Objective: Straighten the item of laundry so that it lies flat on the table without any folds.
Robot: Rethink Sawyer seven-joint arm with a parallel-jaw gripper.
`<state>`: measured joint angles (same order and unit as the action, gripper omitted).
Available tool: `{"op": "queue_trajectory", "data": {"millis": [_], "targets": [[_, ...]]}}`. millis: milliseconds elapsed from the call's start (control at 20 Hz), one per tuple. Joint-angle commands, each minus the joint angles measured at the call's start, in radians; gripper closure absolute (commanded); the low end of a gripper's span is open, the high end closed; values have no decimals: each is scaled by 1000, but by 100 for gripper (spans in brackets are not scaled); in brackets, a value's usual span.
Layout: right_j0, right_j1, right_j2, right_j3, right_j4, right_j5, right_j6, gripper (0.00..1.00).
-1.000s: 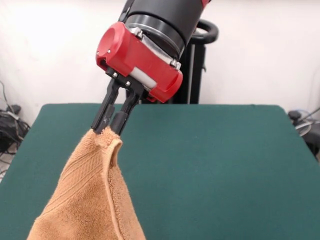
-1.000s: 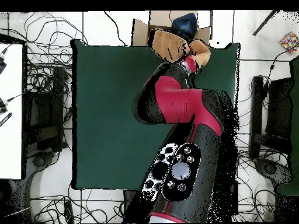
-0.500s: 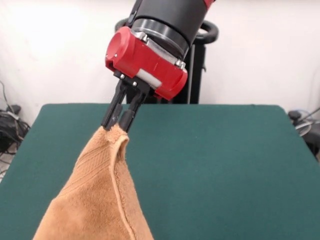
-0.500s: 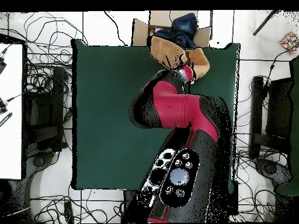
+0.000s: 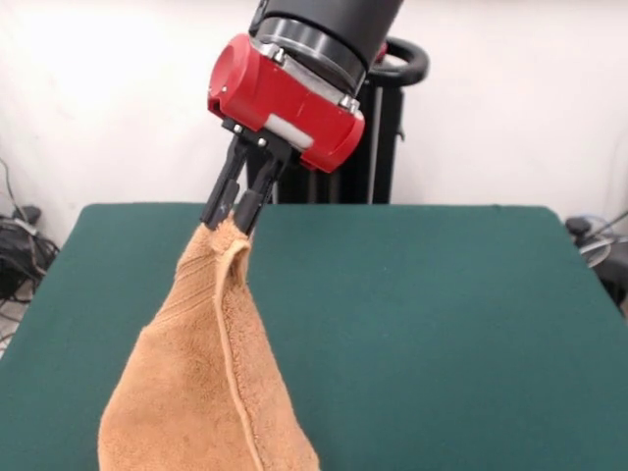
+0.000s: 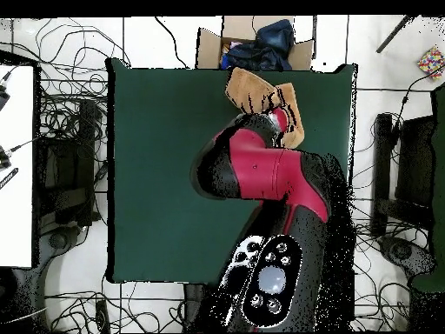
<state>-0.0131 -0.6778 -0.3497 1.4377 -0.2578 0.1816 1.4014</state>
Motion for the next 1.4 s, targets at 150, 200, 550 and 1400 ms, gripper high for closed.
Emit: {"op": "queue_trajectory", "data": {"millis": [150, 200, 550, 1400], "targets": [[-24, -5, 178, 148, 33, 122, 120, 100], [-27, -1, 184, 152, 32, 120, 121, 100], [-71, 1, 256, 179, 42, 145, 102, 100], [-26, -12, 232, 264, 29, 115, 156, 100]]}}
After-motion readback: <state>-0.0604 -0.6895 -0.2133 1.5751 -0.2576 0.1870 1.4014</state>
